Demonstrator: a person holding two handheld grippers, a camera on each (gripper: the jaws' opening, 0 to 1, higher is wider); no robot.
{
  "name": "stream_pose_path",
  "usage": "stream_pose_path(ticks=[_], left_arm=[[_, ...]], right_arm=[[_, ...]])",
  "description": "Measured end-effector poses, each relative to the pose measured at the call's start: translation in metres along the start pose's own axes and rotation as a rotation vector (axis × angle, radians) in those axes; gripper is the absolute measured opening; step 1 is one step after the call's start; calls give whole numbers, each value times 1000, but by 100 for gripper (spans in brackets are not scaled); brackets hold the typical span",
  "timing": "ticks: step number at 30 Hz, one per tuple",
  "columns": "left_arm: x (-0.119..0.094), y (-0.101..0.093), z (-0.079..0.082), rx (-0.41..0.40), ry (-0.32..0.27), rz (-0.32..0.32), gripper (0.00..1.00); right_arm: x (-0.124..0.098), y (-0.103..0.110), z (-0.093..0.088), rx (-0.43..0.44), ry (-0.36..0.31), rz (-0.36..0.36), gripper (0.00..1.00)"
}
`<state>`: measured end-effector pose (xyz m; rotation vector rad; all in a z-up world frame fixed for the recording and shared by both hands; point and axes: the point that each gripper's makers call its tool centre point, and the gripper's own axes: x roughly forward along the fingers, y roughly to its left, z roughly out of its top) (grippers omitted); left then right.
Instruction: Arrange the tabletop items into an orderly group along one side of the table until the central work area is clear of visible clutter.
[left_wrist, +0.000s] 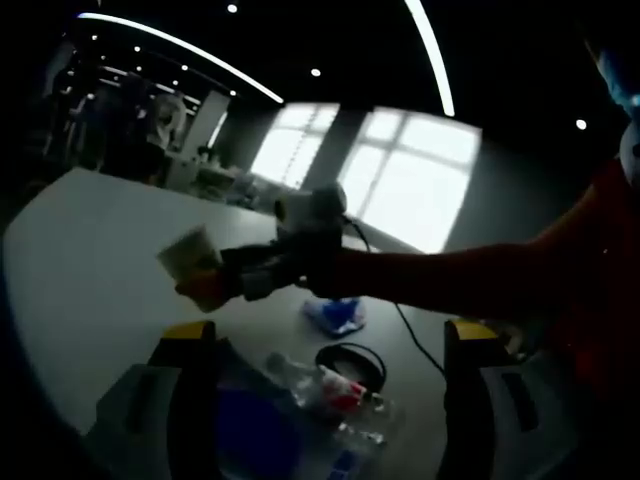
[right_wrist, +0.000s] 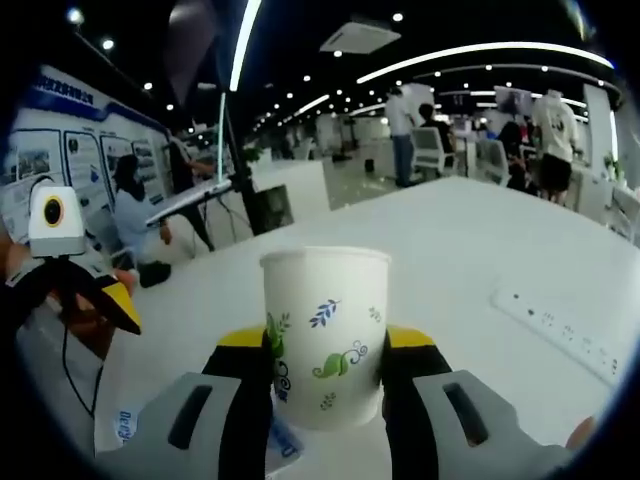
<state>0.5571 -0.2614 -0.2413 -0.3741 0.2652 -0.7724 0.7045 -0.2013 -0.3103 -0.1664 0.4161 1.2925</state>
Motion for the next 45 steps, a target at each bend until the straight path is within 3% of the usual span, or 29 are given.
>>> stream_pose_path(ticks=[4,12,35,45], left_arm=[[-1,1,1,-3,-3,3,91],[-4,7,3,-15,-14,18,90],[-8,15,8,-33,-40,42,90],[-10,21,5,-9,-23,67,90]], right_arm=[[8,4,4,-17,-47,21,42],[27,4,-2,-47,-79,61,42],[71,16,-29,-76,-61,128,42],[71,19,-29,-62,-102,148,42]])
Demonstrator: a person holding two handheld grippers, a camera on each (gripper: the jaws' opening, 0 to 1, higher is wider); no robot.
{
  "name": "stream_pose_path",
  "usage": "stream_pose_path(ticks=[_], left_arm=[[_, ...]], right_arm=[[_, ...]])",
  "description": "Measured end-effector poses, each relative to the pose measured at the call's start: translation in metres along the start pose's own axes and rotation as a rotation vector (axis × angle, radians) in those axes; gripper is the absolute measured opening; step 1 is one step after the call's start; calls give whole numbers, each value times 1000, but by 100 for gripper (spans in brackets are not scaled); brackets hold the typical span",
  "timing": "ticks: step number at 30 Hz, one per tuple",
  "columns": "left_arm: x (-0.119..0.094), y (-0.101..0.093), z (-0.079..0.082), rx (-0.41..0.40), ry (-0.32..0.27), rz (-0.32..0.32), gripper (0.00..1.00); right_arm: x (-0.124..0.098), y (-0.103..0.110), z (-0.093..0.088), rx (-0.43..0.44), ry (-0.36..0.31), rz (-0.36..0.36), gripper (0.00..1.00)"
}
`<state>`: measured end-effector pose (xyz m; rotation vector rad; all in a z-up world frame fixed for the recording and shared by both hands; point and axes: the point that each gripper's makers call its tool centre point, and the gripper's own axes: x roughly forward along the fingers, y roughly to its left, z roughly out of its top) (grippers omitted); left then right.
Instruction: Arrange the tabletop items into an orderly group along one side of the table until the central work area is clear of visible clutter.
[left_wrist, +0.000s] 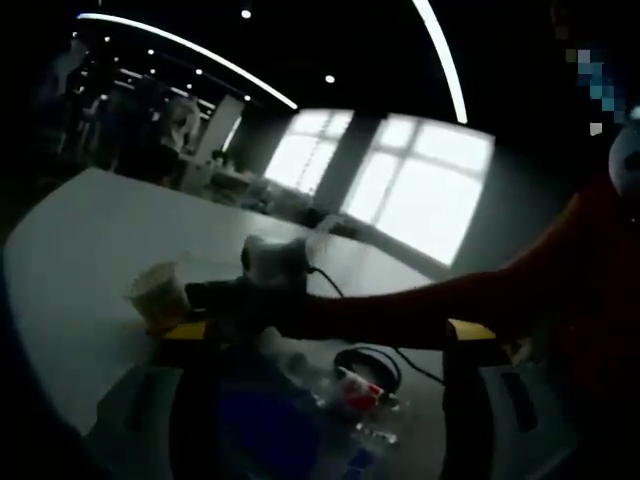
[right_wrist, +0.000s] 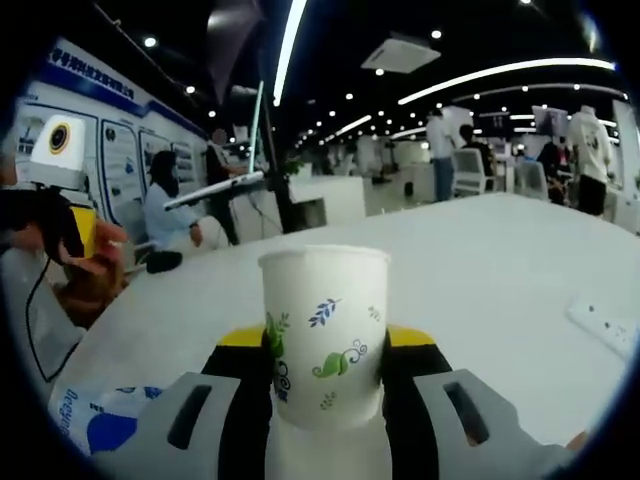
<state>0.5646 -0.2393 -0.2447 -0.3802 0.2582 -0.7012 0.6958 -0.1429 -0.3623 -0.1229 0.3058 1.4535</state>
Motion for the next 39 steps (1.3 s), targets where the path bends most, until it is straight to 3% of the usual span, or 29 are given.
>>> stream_pose_path(ticks=[13,17,39], left_arm=[[-4,6,1,-4,-3,23,90],[-3,5,1,-2,0,21,90],[-4,7,1,0,0,23,88]], right_arm=[[-9,2,-4,-29,-7,5,43],[-11,0,-12,-50,36,3,43],[-16,6,-19,-61,78,20,42]])
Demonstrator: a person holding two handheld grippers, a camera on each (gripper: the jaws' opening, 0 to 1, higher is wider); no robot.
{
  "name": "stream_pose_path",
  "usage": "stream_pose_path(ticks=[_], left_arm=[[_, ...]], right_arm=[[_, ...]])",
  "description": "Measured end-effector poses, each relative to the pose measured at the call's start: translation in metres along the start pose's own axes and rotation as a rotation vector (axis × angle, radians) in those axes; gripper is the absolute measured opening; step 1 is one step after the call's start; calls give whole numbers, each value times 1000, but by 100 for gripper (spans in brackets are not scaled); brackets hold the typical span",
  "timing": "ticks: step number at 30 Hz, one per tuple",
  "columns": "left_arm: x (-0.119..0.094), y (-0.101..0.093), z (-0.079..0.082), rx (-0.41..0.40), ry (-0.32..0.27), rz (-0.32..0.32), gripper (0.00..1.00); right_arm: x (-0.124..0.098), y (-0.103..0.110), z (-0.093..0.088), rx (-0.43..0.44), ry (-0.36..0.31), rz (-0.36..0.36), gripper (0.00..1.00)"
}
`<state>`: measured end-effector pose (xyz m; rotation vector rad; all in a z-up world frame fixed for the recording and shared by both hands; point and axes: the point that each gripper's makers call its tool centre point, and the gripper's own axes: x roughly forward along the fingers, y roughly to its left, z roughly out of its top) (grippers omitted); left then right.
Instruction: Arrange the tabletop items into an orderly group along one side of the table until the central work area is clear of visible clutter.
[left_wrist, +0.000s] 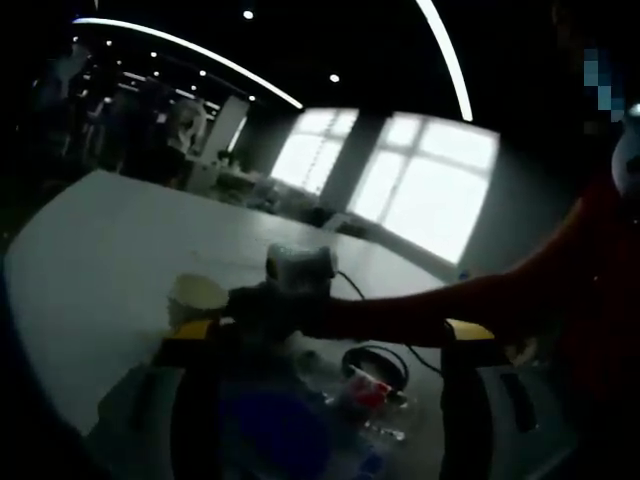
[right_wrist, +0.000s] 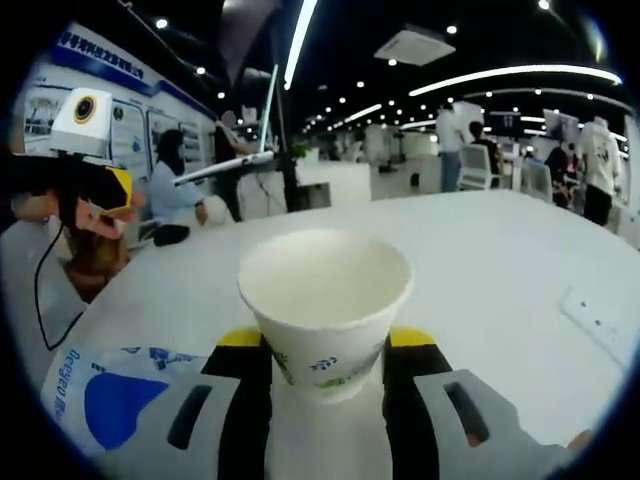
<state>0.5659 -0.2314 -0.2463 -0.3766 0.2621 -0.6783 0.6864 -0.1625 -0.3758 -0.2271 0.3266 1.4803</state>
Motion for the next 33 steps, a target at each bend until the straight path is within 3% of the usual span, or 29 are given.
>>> stream_pose_path(ticks=[17,33], left_arm=[[0,1,0,1,4,8,88],[-1,1,-2,2,9,8,87]], right_arm=[[-1,10,-2,-43,26,22,42],[-4,12,-5,-13,42,15,45]])
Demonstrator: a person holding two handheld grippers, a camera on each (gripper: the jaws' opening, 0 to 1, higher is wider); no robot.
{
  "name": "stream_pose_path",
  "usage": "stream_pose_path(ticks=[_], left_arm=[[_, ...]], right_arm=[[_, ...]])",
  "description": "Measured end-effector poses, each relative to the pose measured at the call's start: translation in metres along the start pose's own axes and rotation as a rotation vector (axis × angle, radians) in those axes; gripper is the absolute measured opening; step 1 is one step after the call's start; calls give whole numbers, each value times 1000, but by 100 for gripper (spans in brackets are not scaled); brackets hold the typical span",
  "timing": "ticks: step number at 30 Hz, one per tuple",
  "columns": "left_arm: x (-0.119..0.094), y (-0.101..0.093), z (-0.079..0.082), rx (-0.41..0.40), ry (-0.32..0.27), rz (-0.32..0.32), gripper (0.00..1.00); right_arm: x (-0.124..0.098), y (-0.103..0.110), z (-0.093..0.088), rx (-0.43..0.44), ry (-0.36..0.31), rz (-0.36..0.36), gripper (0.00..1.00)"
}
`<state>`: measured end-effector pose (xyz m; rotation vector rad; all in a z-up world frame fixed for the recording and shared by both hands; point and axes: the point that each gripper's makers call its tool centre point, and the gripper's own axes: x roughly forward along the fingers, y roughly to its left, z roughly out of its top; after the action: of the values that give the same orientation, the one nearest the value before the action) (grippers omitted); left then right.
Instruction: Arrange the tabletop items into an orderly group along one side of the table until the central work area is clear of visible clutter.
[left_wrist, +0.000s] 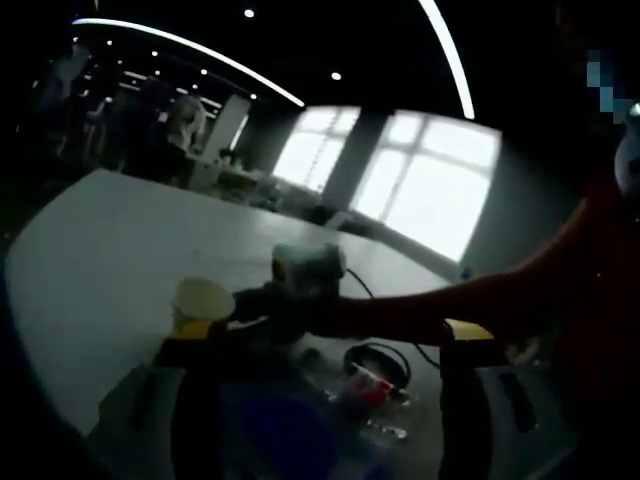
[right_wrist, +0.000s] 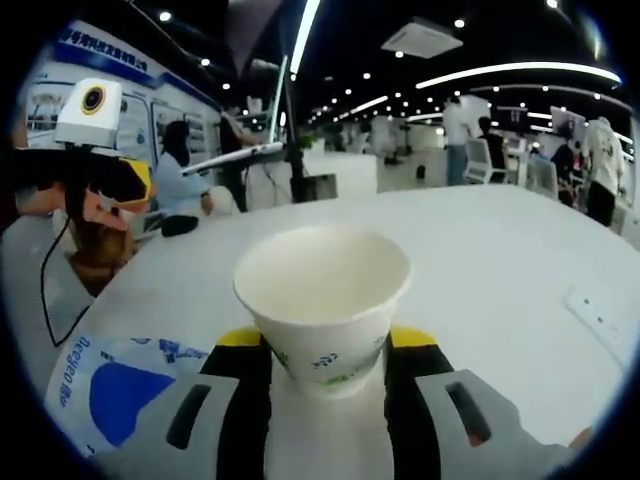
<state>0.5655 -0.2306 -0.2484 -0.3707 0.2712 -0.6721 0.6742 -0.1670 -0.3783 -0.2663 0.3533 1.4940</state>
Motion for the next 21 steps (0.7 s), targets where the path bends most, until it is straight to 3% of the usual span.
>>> stream_pose_path(ticks=[11,14,21], left_arm=[[0,0,0,0,2,-1,87],[1,0,-1,0,5,-1,87],[0,0,0,1,3,2,87]], right_arm=[[-3,-2,0,7,4,-8,48],[-4,-1,0,-3,3,-3,43],[-4,2,0,-2,5,9,41]])
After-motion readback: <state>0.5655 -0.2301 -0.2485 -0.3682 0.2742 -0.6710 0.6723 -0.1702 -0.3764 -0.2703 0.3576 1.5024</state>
